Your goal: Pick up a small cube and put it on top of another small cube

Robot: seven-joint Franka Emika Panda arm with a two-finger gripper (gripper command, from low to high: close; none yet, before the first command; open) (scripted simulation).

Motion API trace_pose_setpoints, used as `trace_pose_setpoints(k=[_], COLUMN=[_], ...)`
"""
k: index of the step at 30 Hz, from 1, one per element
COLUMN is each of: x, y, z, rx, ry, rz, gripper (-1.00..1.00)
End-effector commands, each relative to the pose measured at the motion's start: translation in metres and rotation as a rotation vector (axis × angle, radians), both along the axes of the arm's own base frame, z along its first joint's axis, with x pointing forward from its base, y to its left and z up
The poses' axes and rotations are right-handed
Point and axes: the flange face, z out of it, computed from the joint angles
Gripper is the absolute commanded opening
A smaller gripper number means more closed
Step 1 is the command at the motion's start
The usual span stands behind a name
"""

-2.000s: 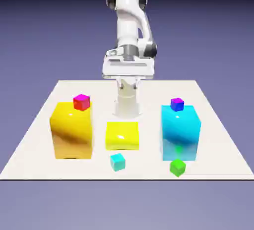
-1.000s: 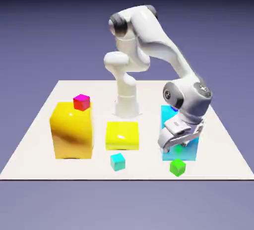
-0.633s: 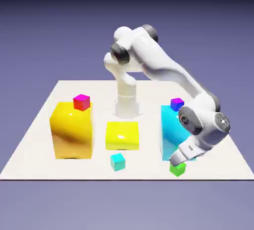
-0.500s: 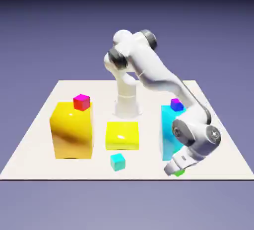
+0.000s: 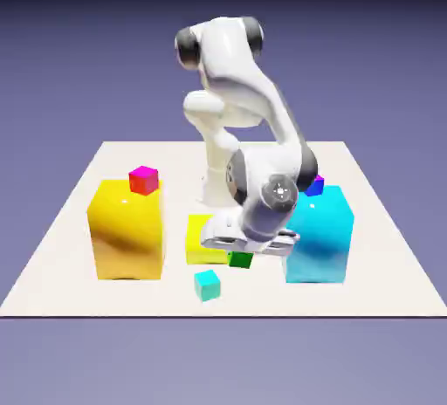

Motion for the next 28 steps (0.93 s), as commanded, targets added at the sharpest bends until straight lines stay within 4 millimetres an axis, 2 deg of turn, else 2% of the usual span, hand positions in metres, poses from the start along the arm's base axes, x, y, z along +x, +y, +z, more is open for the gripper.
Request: trace_pose_setpoints(k=[1, 5, 9, 13, 16, 17, 19, 24, 25, 26, 28], x=[-0.007, -0.043, -0.094, -0.156, -0.207, -0.225, -0.226, -0.231, -0.231, -0.231, -0.227], y=[-0.022, -0.103, -0.173, -0.229, -0.261, -0.269, -0.270, -0.246, -0.246, -0.246, -0.256], z=[0.011, 0.056, 0.100, 0.138, 0.161, 0.168, 0.169, 0.105, 0.105, 0.105, 0.131], rx=[-0.011, -0.023, 0.001, 0.066, 0.143, 0.174, 0.176, 0.176, 0.176, 0.176, 0.177], ry=[-0.008, -0.045, -0.089, -0.138, -0.176, -0.188, -0.189, -0.189, -0.189, -0.189, -0.189], rz=[-0.070, -0.362, -0.656, -0.946, -1.156, -1.223, -1.226, -1.226, -1.226, -1.226, -1.226], gripper=[-1.00, -1.00, -1.00, -1.00, -1.00, -1.00, -1.00, -1.00, 1.00, 1.00, 1.00])
